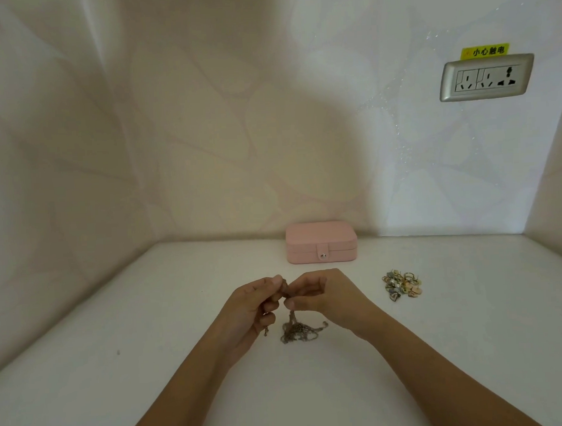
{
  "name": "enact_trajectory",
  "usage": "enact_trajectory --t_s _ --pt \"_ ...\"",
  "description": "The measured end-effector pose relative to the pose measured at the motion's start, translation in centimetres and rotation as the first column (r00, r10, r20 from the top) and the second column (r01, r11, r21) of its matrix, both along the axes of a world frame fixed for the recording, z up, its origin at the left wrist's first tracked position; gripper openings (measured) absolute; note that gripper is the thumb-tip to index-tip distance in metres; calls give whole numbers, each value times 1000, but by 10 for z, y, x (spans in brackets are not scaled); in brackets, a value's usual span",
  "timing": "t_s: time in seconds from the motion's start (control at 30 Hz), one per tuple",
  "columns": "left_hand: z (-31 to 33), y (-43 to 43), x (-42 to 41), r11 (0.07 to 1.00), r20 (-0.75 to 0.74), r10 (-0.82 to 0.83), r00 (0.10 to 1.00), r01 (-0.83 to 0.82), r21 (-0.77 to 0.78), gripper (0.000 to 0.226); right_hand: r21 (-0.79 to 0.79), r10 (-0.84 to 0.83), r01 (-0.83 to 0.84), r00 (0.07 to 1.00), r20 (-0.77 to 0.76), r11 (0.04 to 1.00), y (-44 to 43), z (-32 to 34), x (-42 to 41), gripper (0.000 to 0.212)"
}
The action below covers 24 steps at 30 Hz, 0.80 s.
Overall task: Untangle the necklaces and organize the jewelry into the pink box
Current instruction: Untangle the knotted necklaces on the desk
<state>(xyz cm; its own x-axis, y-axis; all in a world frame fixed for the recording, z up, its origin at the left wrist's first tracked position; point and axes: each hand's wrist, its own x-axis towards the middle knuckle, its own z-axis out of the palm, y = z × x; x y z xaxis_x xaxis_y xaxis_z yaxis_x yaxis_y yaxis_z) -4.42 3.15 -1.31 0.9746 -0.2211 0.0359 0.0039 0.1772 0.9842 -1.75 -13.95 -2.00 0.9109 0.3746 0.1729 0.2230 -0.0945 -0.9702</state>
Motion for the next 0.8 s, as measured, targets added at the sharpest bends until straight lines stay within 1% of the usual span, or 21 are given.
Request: enact_trajectory --t_s 0.07,0.17,0.3,0.4,0.47,0.53,0.57,0.67,0.73,0.8 --pt "1 -1 0 999 -26 -7 1000 6 -50 20 0 2 -2 1000 4 1000 -2 1 1 13" --pt "3 -2 1 990 -97 14 995 -28 -136 22 11 -3 3 1000 15 1000 -3 4 0 9" --pt "5 -2 1 983 -145 73 987 -95 -155 27 -27 -17 18 999 43 999 -1 5 -2 10" --pt "5 -2 3 971 -189 131 973 -165 -174 28 -15 -33 34 999 42 999 0 5 -2 15" --pt "4 -3 3 971 -184 137 973 -168 -167 34 -28 -37 39 998 50 999 -1 7 -3 13" --pt "4 -4 2 977 -176 133 975 -159 -143 44 -80 -43 49 996 74 996 -1 8 -4 7" --pt "4 -4 2 979 -181 133 975 -158 -132 45 -102 -49 57 995 85 993 -1 9 -6 6" --pt "4 -5 2 982 -186 126 974 -150 -118 31 -114 -38 48 995 88 992 -1 10 -7 10" --pt "3 -6 2 984 -183 124 975 -144 -100 28 -98 -15 20 999 52 995 -1 10 -7 8" --pt "1 -7 3 987 -176 124 977 -140 -81 28 -121 -4 9 999 41 993 -1 8 -5 3"
